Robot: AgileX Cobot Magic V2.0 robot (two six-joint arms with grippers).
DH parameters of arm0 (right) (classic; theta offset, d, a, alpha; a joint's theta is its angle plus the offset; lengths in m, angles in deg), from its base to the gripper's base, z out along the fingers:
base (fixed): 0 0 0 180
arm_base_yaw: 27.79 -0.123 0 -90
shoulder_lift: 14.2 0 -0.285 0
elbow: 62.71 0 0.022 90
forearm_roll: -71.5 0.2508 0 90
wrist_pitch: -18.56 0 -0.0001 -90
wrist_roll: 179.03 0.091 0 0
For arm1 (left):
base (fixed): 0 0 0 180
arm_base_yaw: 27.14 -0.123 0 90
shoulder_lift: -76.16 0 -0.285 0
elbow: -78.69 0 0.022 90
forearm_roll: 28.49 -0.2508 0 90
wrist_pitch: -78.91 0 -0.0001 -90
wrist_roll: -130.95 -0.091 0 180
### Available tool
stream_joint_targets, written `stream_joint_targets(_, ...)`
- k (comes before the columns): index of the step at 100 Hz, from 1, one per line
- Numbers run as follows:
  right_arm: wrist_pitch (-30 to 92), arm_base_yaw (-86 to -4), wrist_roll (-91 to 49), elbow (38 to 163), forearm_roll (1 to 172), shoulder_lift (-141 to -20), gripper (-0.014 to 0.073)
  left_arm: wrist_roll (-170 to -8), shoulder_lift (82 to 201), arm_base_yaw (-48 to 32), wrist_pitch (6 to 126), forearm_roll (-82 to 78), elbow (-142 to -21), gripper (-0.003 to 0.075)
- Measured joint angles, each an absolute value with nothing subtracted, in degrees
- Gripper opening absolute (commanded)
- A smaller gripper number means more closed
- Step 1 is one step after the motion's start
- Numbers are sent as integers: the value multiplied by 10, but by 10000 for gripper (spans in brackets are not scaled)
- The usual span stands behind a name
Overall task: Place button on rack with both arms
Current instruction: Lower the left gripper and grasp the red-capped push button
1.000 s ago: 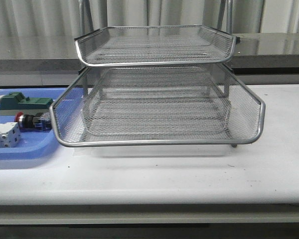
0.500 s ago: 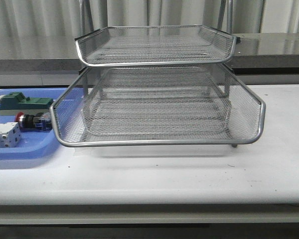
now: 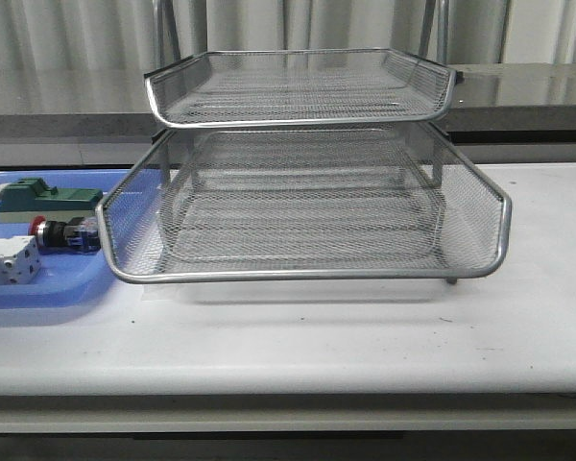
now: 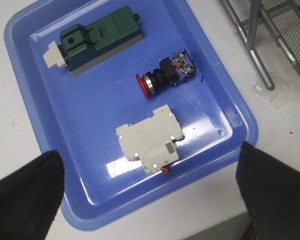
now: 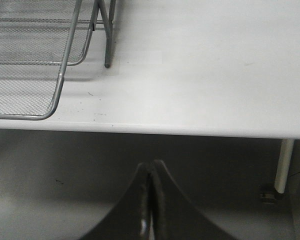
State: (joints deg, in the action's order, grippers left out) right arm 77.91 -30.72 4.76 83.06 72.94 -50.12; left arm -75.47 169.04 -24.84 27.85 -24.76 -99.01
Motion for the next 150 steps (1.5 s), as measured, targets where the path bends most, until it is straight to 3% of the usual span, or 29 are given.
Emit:
stream_joint_targets(55,779,-307,48,831,729,-501,-70,-966,1985,-223,179,-241,-1244,652)
stream_joint_targets(150,779,-307,48,831,729,-501,-70,-1033,2123,-196,223,-275,-1284,652)
